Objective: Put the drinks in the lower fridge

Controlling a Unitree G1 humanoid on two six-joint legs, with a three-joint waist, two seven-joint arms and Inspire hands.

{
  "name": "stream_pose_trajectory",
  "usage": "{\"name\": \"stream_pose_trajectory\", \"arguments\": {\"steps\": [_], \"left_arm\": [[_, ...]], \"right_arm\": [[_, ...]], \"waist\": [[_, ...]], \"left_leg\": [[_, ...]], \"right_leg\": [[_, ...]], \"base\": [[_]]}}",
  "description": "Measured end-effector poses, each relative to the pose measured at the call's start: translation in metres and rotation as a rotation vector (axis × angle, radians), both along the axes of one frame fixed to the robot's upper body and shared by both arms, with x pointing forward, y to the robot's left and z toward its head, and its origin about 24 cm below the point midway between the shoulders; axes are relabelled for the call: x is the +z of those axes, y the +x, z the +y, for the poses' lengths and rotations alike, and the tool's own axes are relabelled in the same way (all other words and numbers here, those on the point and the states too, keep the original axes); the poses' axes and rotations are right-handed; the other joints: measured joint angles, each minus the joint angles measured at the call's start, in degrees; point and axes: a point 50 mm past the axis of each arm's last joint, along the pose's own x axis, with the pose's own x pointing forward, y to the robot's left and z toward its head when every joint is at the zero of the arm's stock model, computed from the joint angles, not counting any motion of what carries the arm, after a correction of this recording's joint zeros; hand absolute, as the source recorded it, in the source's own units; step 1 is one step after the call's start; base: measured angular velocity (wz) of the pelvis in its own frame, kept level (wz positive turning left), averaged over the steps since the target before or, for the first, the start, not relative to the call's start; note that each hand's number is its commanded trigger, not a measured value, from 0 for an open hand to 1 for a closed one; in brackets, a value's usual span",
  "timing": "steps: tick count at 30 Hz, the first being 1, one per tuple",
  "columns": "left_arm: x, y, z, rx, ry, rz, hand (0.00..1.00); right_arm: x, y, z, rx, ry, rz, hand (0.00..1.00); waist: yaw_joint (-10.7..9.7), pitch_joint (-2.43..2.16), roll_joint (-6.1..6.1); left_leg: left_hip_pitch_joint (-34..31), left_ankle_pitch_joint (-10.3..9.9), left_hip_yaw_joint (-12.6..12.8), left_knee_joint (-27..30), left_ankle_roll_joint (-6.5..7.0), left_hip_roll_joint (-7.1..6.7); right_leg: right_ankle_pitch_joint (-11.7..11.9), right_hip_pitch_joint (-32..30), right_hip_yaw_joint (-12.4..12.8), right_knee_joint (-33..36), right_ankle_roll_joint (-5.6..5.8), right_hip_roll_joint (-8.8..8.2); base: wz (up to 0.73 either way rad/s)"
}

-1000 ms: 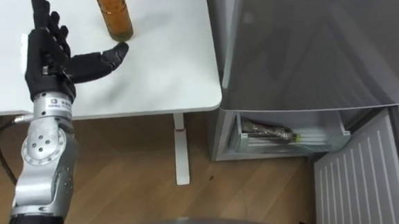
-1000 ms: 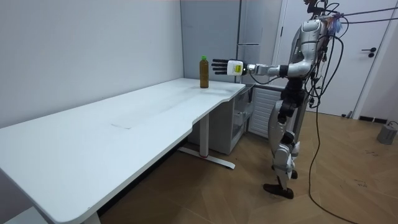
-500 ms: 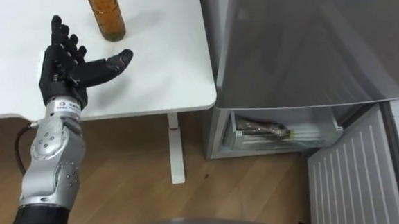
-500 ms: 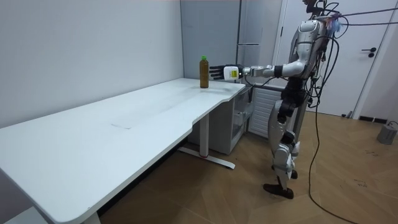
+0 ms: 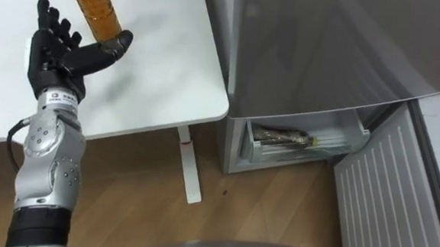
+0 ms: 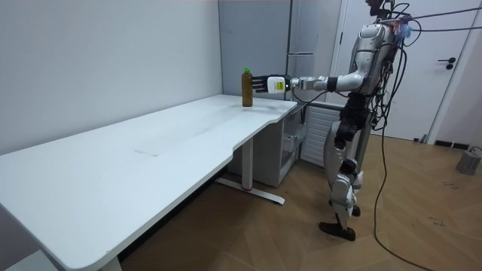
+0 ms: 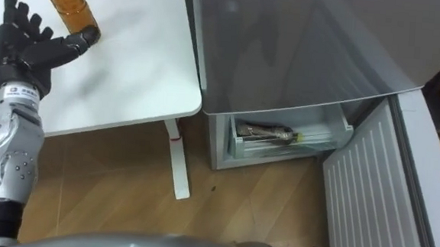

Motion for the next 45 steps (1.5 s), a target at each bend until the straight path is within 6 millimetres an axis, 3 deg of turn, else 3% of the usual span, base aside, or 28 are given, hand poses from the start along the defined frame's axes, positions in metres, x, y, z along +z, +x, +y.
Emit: {"name": "stream_pose_trajectory", "arguments": {"steps": [8, 13, 18, 27, 35, 45], "left_arm": [[0.007, 0.01, 0.024, 0.153, -0.014, -0.019, 0.0], [0.007, 0.016, 0.029, 0.168, -0.004, -0.023, 0.0], [-0.001, 0.021, 0.035, 0.172, 0.001, 0.026, 0.0], [0.003, 0.021, 0.041, 0.168, 0.08, 0.037, 0.0], [0.004, 0.021, 0.04, 0.147, 0.084, 0.031, 0.0], [0.016, 0.031, 0.042, 0.138, 0.099, -0.008, 0.0]], "right_arm": [[0.001, -0.019, -0.002, 0.041, 0.001, 0.069, 0.0], [0.001, -0.025, -0.003, 0.049, 0.007, 0.081, 0.0], [0.001, -0.023, -0.003, 0.061, 0.008, 0.074, 0.0], [0.001, -0.022, -0.005, 0.061, 0.012, 0.081, 0.0], [0.001, -0.021, -0.005, 0.061, 0.011, 0.082, 0.0], [0.002, -0.013, -0.006, 0.072, 0.015, 0.061, 0.0]], "waist": [[-0.42, 0.23, 0.62], [-0.68, 0.18, 0.74], [-1.0, 0.19, 0.6], [-2.5, 0.2, 0.82], [-3.51, -0.19, 1.53], [-3.35, -0.21, 1.62]], "left_leg": [[0.76, 0.0, 0.31, -0.88, 0.0, 0.0], [0.98, 0.02, 0.55, -0.67, 0.02, -0.01], [1.11, 0.02, 1.1, -0.65, 0.02, -0.05], [0.73, 0.0, 1.49, -0.68, 0.06, -0.01], [0.63, 0.0, 1.58, -0.69, 0.06, 0.0], [0.17, 0.0, 2.32, -0.82, 0.06, 0.03]], "right_leg": [[0.0, -0.19, 0.53, 0.23, 0.0, 0.14], [0.0, -0.4, 0.72, 0.23, -0.01, 0.14], [0.01, -0.67, 1.46, 0.33, 0.0, 0.14], [0.0, -1.1, 1.94, 0.97, 0.01, 0.2], [0.0, -1.57, 2.01, 1.06, 0.02, 0.23], [0.0, -2.53, 2.84, 0.97, 0.03, 0.34]], "base": [[-0.02], [-0.04], [-0.08], [-0.02], [0.0], [-0.03]]}}
